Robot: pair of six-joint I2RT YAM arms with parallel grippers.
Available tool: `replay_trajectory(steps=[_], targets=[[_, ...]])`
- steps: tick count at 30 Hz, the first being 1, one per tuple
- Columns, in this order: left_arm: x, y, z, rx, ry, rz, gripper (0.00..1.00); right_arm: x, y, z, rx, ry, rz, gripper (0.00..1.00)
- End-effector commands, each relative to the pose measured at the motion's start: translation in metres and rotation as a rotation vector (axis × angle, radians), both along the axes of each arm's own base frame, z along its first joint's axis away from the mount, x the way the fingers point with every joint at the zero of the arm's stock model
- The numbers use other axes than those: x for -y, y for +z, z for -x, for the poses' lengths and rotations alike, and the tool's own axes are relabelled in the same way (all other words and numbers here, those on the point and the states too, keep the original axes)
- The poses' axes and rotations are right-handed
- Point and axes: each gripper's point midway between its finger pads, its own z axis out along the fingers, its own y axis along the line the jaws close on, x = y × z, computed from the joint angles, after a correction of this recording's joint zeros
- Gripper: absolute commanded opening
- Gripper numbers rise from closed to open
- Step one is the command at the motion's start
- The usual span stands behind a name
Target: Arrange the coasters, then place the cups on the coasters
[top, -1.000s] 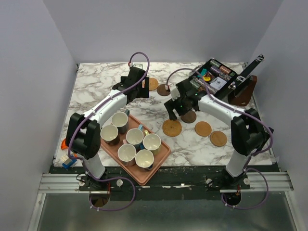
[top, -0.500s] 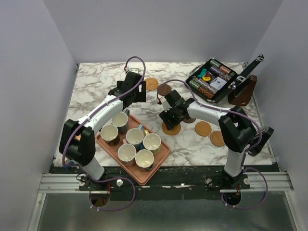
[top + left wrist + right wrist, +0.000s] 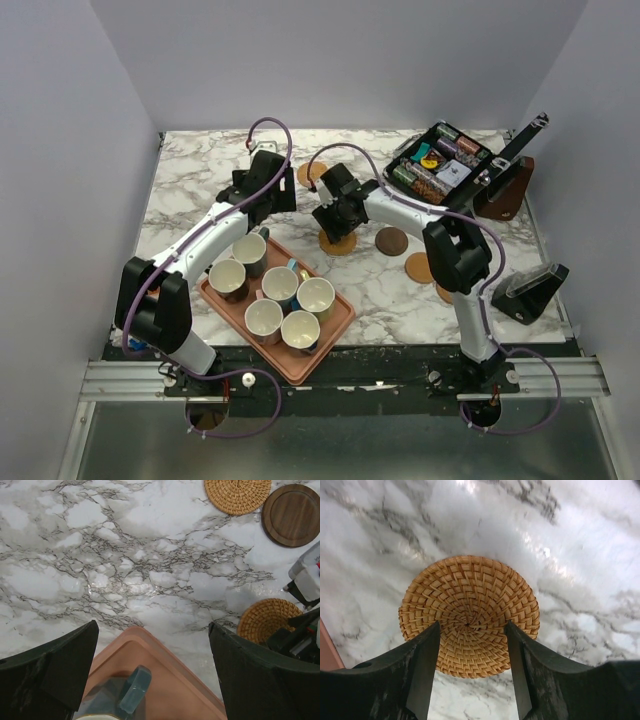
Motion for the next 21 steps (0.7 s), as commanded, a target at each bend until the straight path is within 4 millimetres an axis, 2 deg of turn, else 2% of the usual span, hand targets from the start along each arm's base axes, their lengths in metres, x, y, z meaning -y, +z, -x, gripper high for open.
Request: replay_trajectory(steps=[1,5,9,11,13,17,19,21], targets=[[-0.010,0.013,-0.004,0.045,0.045,0.010,0.99,0.008,-0.033,0.000,-0.090,0.007,0.085,0.62],[-0.014,0.015,-0.005,0.046,0.054,0.011,0.99,0.000,-0.028,-0.014,-0.082,0.002,0.071,0.62],[-0.015,0.016,-0.007,0.048,0.051,0.009,0.99,-0.012,-0.006,-0.032,-0.043,0.005,0.033,0.64],[-0.014,0.018,-0.008,0.052,0.045,0.011,0.99,-0.015,0.009,-0.039,-0.006,-0.005,0.016,0.71],[-0.014,0.018,-0.009,0.052,0.044,0.011,0.99,-0.014,0.029,-0.043,0.033,-0.019,0.002,0.81],[-0.014,0.015,-0.008,0.048,0.045,0.019,0.99,-0.003,0.056,-0.034,0.080,-0.048,-0.026,0.91],[-0.012,0.012,-0.007,0.043,0.040,0.026,0.99,0.004,0.051,-0.023,0.070,-0.050,-0.024,0.92],[-0.011,0.011,-0.006,0.040,0.037,0.030,0.99,0.011,0.037,-0.007,0.022,-0.054,-0.015,0.92]])
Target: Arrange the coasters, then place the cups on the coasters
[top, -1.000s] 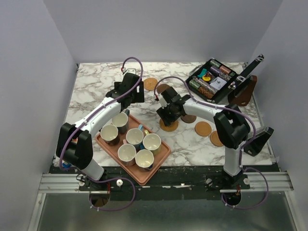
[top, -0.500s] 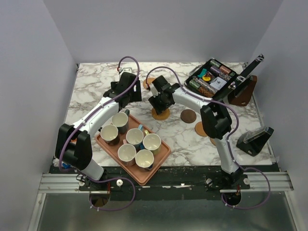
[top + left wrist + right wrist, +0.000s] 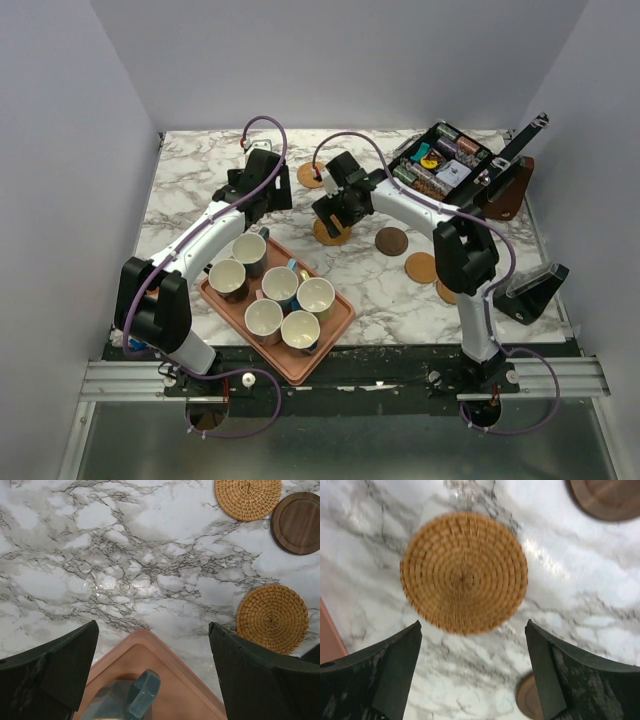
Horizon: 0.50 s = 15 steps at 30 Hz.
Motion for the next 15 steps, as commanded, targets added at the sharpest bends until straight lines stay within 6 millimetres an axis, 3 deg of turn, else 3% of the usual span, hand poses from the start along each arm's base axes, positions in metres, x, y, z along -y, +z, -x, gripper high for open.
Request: replay_trajectory(steps=[1,5,9,15], targets=[[0.002,0.010,-0.002,0.036,0.004,0.030,0.99,0.016,0.002,0.022,-0.022,-0.027,-0.006,0.92],[0.002,0.009,-0.002,0.031,-0.006,0.026,0.99,0.024,-0.019,0.046,-0.073,0.010,-0.001,0.91],[0.004,0.006,-0.004,0.016,-0.021,0.020,0.99,0.023,-0.028,0.050,-0.071,0.030,-0.007,0.88],[0.004,0.009,-0.004,0.022,-0.021,0.017,0.99,0.017,-0.045,0.042,-0.067,0.041,0.036,0.72]])
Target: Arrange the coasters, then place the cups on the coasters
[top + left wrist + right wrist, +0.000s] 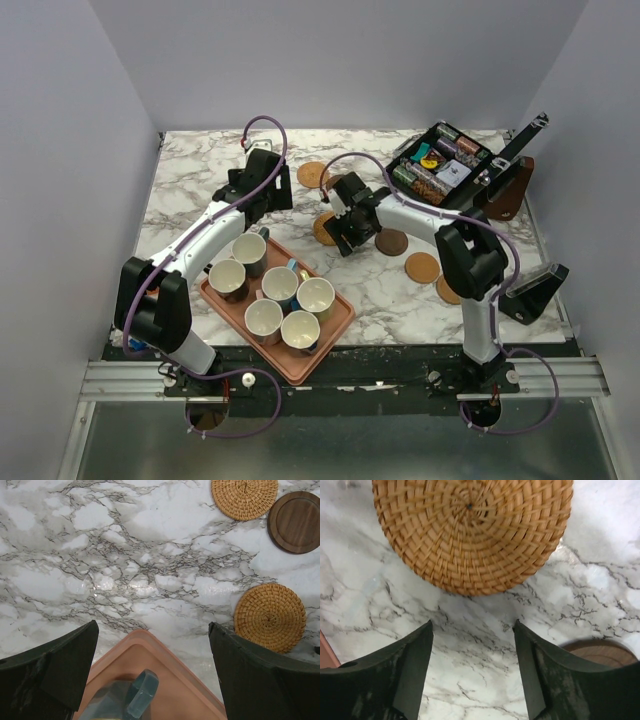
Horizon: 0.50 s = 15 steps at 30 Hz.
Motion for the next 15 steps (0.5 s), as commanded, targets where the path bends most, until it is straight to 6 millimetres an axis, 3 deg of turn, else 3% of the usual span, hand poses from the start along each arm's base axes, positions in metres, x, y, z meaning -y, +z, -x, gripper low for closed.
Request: replay_trajectory(steps=[1,15], targets=[[0.002,0.009,-0.003,0.022,-0.016,0.008,0.99,-0.015,-0.013,-0.013,0.024,0.026,0.003,0.69],[-0.011,0.007,0.002,0.024,0.017,0.010,0.99,-0.025,-0.024,-0.062,0.064,-0.031,0.129,0.55]])
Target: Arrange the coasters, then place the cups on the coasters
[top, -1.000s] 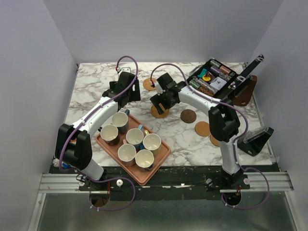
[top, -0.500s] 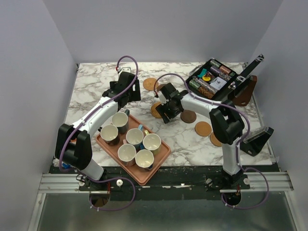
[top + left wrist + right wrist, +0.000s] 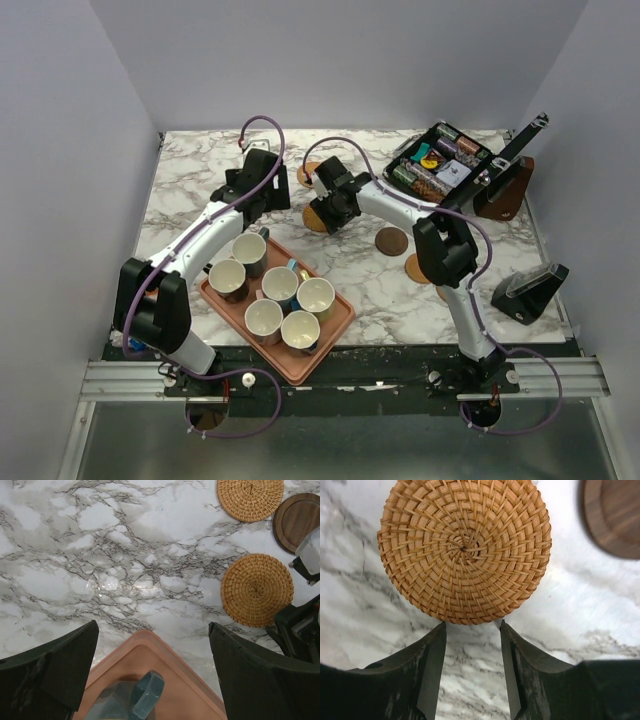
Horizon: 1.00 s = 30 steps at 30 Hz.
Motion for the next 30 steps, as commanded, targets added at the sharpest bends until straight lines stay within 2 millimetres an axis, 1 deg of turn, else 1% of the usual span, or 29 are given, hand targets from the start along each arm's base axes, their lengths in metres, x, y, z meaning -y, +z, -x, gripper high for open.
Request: replay_trajectory(steps=[1,4,6,13,18,22,24,27,28,30], targets=[[-0.006,0.006,0.004,0.021,0.011,0.016,0.99,0.012,-0.027,-0.005,-0.032,-0.026,0.125,0.54],[-0.009,0.006,0.005,0.021,0.016,0.022,0.99,0.007,-0.024,-0.014,-0.024,-0.034,0.122,0.55],[-0.011,0.005,0.006,0.022,0.023,0.024,0.99,0.005,-0.024,-0.016,-0.027,-0.038,0.116,0.56],[-0.014,0.001,0.006,0.013,0.031,0.038,0.99,0.004,-0.023,-0.028,-0.027,-0.071,0.092,0.56],[-0.014,0.000,0.002,0.008,0.029,0.044,0.99,0.004,-0.021,-0.037,-0.027,-0.093,0.068,0.56],[-0.013,0.001,0.000,0.008,0.027,0.049,0.99,0.002,-0.021,-0.037,-0.036,-0.091,0.051,0.56],[-0.012,0.000,-0.001,0.007,0.025,0.053,0.99,0.000,-0.018,-0.036,-0.041,-0.080,0.035,0.58],[-0.011,0.000,-0.001,0.005,0.023,0.055,0.99,-0.007,-0.002,-0.038,-0.019,-0.062,-0.009,0.64],[-0.011,0.000,-0.002,0.005,0.023,0.055,0.99,-0.012,0.008,-0.038,-0.015,-0.046,-0.040,0.66],[-0.010,0.000,-0.002,0.005,0.022,0.059,0.99,-0.015,0.032,-0.038,0.019,-0.040,-0.077,0.74]])
